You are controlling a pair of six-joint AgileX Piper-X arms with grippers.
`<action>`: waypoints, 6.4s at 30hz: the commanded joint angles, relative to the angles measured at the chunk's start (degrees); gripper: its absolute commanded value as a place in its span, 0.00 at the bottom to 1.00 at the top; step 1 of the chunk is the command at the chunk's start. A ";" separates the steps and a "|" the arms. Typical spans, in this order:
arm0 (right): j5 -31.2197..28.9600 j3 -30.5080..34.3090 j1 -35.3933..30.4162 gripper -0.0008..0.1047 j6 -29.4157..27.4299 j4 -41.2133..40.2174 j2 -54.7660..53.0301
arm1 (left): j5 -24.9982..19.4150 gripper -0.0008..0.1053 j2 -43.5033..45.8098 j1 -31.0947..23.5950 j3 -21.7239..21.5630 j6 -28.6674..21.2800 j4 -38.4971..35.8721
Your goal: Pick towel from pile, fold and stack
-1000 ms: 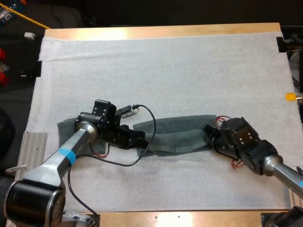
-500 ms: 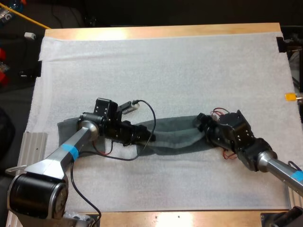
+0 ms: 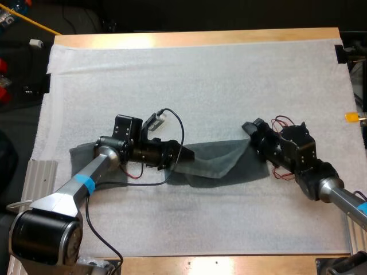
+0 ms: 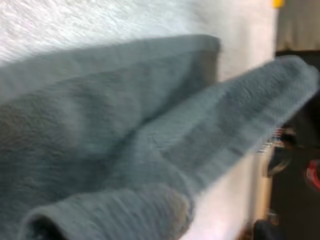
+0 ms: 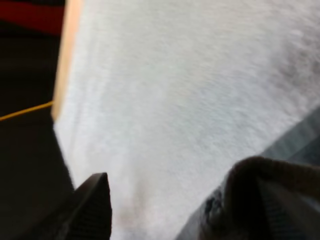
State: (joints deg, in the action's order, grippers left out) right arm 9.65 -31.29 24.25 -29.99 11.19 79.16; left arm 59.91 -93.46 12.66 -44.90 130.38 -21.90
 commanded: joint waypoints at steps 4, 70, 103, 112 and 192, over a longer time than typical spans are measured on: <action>0.78 -0.45 -0.11 0.54 0.84 1.45 0.01 | 3.65 0.56 0.06 0.01 -0.13 2.72 -0.48; 8.35 -8.89 15.27 0.01 -30.05 -22.43 -1.26 | -17.52 0.55 35.12 -1.97 -0.13 -27.44 -33.76; 16.50 -25.18 15.38 0.01 -40.54 -49.10 15.31 | -28.34 0.55 43.33 12.27 -0.13 -22.46 -34.41; 18.07 -25.45 15.38 0.01 -40.29 -47.86 18.98 | -28.34 0.55 43.33 12.27 -0.13 -22.46 -34.41; 17.83 -20.11 -22.99 0.59 -60.86 -53.29 3.16 | -32.62 0.55 43.22 12.27 -0.13 -1.64 -21.17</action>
State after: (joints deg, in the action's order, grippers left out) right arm 26.34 -51.65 1.35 -90.89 -43.66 82.87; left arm 27.73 -50.57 24.66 -44.90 128.24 -43.27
